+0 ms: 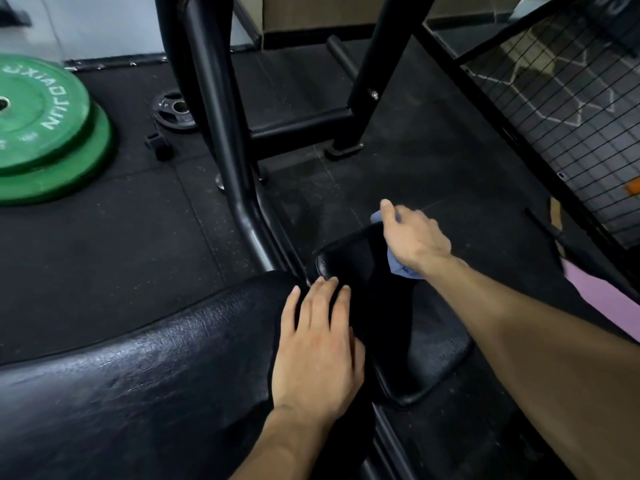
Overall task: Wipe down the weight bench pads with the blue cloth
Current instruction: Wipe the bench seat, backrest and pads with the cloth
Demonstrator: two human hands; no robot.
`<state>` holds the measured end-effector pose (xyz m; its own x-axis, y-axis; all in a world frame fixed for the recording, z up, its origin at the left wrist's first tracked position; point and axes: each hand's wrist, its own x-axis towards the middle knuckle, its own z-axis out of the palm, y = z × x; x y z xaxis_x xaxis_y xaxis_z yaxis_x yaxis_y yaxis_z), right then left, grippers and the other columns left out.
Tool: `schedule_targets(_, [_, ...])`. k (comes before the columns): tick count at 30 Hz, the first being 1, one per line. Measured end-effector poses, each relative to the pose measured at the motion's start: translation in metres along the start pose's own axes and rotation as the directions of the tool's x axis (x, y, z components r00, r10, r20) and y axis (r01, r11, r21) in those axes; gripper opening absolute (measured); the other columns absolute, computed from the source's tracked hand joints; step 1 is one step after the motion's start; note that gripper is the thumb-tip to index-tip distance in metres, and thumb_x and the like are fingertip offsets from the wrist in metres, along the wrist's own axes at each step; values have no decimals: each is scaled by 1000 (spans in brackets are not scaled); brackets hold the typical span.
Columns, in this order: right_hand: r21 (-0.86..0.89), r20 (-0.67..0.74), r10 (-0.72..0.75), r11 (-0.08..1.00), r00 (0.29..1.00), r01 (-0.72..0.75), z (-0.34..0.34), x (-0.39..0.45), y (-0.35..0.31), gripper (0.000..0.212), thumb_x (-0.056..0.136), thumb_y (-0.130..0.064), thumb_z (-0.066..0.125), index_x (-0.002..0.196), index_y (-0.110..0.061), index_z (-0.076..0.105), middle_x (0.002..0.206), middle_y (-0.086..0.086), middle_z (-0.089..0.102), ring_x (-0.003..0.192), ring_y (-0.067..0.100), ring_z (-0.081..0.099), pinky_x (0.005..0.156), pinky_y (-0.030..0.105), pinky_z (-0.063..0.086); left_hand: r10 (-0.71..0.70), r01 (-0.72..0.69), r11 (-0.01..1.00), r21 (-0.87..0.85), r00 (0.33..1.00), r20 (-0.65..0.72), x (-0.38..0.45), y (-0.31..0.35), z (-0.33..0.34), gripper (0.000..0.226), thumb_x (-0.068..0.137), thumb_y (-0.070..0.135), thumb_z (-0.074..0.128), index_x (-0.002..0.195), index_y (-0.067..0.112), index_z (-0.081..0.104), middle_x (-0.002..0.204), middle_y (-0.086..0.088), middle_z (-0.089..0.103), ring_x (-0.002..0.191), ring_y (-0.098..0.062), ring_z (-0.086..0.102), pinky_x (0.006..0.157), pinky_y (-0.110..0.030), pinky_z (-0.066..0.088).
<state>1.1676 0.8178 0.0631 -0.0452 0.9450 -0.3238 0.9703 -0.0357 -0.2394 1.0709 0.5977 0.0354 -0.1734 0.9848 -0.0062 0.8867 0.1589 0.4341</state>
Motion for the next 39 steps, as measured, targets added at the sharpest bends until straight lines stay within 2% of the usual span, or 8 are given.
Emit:
schedule_targets(6, [-351,123,-287,883,950,312,16,-4,-48,64,100,-50,12,108,-30,73,121,2,64,113,27,50,101,56,33,-1,-1,999,-53,1000,-31,0,-1,-1,59,90,35,50,146,15,50,153,-5,47,148,-21,39,125,-49,24])
schedule_targets(14, [-306,370,-426,784,826,541,26,-36,-80,53,95,-42,21,93,-40,74,109,-8,64,106,19,51,98,47,29,-72,16,965,-261,976,-206,-2,-4,1,32,81,13,56,112,13,59,112,0,56,114,-14,48,123,-42,32])
schedule_targets(21, [-253,272,-595,714,756,653,39,-74,-73,30,99,-32,38,80,-34,61,109,-11,61,121,21,46,99,46,32,-129,56,917,-396,978,-161,-15,-13,-16,23,81,8,48,98,12,63,107,0,57,93,-19,55,83,-37,52])
schedule_targets(24, [-265,159,-642,704,750,659,38,-85,-68,24,96,-23,49,80,-34,64,103,-17,55,120,18,45,83,41,28,-118,37,935,-353,971,-209,-44,-35,-36,30,79,-1,61,104,13,68,122,0,58,108,-19,58,97,-34,49])
schedule_targets(27, [-254,131,-614,738,778,625,28,-98,-65,25,98,-18,53,96,-34,72,113,-16,56,116,17,46,83,37,28,-58,22,984,-175,978,-199,-68,-72,-52,41,81,0,66,121,11,66,137,-6,57,131,-25,53,117,-48,39])
schedule_targets(32, [117,-50,-589,798,806,591,22,-139,-62,32,102,-38,43,119,-41,70,129,-13,64,120,19,56,102,48,45,-50,58,993,100,996,-80,-83,-113,-55,50,99,34,43,142,13,55,158,-10,45,151,-26,37,124,-54,27])
schedule_targets(35, [-74,66,-632,768,772,636,49,-171,-60,57,99,-56,30,154,-41,39,167,-1,30,155,21,24,124,51,22,-61,65,988,140,998,-32,-85,-114,-52,55,99,39,36,145,14,53,162,-9,40,155,-24,30,125,-53,25])
schedule_targets(39, [-133,74,-603,783,794,608,89,-189,-54,64,102,-53,24,163,-34,19,174,3,7,160,23,-3,128,53,-1,-68,72,987,146,997,-29,-84,-114,-52,55,98,39,37,145,15,52,163,-7,38,155,-23,28,125,-53,25])
